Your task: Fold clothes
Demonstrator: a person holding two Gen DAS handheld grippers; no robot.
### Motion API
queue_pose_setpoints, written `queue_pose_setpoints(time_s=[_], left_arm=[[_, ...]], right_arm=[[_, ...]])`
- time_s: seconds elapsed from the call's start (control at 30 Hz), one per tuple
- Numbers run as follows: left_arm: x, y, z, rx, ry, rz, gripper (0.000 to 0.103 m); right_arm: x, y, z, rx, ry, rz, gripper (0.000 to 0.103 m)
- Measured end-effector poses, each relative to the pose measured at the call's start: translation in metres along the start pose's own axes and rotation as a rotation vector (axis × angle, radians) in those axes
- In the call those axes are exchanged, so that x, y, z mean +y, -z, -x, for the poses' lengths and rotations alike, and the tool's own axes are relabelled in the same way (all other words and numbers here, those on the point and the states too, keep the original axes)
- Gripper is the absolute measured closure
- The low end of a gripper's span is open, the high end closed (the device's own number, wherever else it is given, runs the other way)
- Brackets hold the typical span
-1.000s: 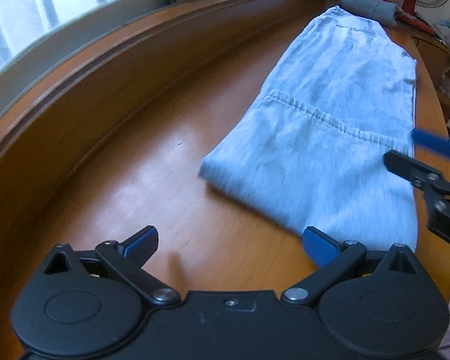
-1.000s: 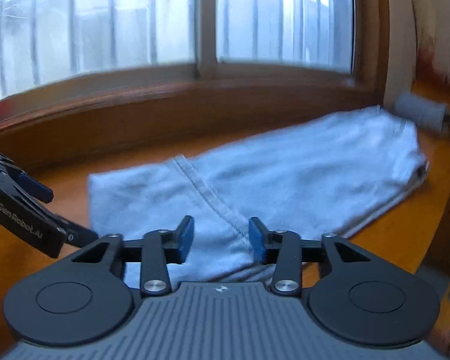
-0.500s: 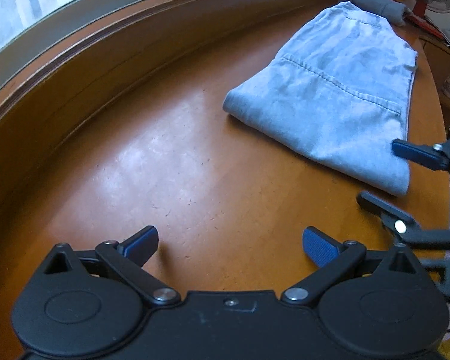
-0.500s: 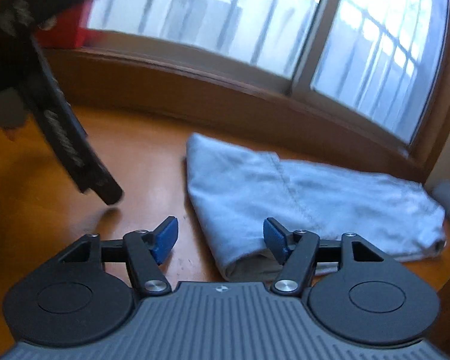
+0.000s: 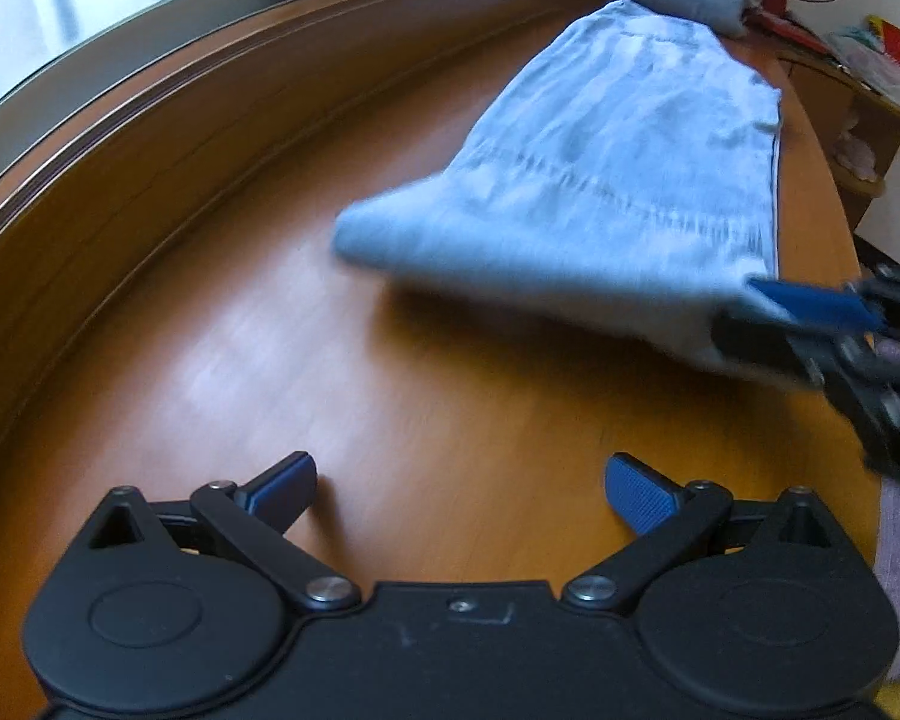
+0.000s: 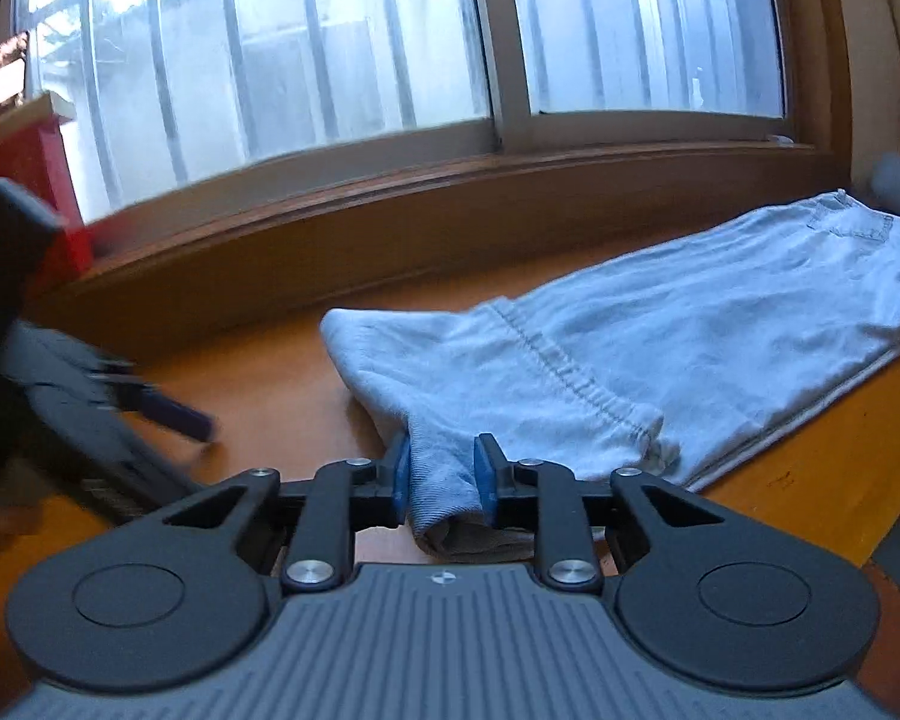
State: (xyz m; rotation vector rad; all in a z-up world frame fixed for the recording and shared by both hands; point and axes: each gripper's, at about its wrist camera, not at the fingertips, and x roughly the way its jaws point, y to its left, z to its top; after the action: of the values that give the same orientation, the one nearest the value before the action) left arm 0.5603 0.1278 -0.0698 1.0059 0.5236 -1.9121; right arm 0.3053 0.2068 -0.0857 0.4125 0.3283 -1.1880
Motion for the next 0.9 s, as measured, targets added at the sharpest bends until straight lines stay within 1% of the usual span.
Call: queue_pose_setpoints(time_s=[0.03,0.1,0.17,0.23,0.27,0.3,0.33,0.4,0.47,0.57,0.67,0.73,0.77,0.8,0.83,0.87,0.9], left_arm=[[-0.003,-0.007,-0.006,-0.008,0.006,0.002,0.000],[-0.008,-0.017,-0.014,-0.020,0.011,-0.003,0.000],[-0.017,-0.025,-0.017,-0.025,-0.005,-0.023,0.000],[-0.021,-0.029,-0.018,-0.023,-0.012,-0.033,0.000],[-0.021,-0.030,-0.018,-0.016,-0.016,-0.034,0.000],[-0.022,-0.032,-0.019,-0.009,-0.019,-0.035,0.000],[-0.022,-0.034,-0.019,-0.004,-0.020,-0.028,0.000],[-0.018,-0.037,-0.018,-0.001,-0.011,0.015,0.000],[-0.014,-0.040,-0.016,0.005,0.001,0.071,0.000],[-0.015,-0.045,-0.015,0.014,-0.004,0.101,0.000],[-0.020,-0.048,-0.013,0.017,-0.028,0.090,0.000],[-0.021,-0.049,-0.010,0.018,-0.037,0.091,0.000],[-0.022,-0.049,-0.008,0.018,-0.041,0.091,0.000],[-0.022,-0.050,-0.006,0.015,-0.046,0.090,0.000],[-0.021,-0.051,-0.003,0.007,-0.052,0.093,0.000],[-0.020,-0.053,0.001,-0.003,-0.057,0.099,0.000],[-0.019,-0.054,0.005,-0.014,-0.062,0.106,0.000]], right_arm=[[-0.002,-0.001,0.002,-0.006,-0.011,-0.009,0.079],[-0.003,-0.003,0.005,-0.007,-0.026,0.017,0.079],[-0.006,-0.007,0.008,-0.007,-0.026,0.052,0.076],[-0.015,-0.011,0.017,-0.012,0.000,0.075,0.053],[-0.021,-0.011,0.024,-0.023,0.010,0.086,0.027],[-0.027,-0.011,0.031,-0.035,0.020,0.097,0.013],[-0.033,-0.011,0.038,-0.047,0.030,0.107,0.013],[-0.039,-0.006,0.042,-0.014,0.025,0.168,0.013],[-0.035,0.005,0.042,0.003,0.026,0.276,0.013],[-0.017,0.021,0.032,-0.046,0.074,0.456,0.013],[-0.003,0.028,0.009,-0.078,0.072,0.547,0.015],[0.001,0.028,-0.009,-0.070,0.069,0.568,0.020],[0.002,0.027,-0.019,-0.057,0.078,0.569,0.031],[-0.001,0.023,-0.027,-0.032,0.074,0.544,0.052],[-0.004,0.020,-0.036,-0.005,0.068,0.516,0.065],[-0.010,0.014,-0.039,0.014,0.031,0.454,0.077],[-0.015,0.008,-0.040,0.028,0.002,0.397,0.084]])
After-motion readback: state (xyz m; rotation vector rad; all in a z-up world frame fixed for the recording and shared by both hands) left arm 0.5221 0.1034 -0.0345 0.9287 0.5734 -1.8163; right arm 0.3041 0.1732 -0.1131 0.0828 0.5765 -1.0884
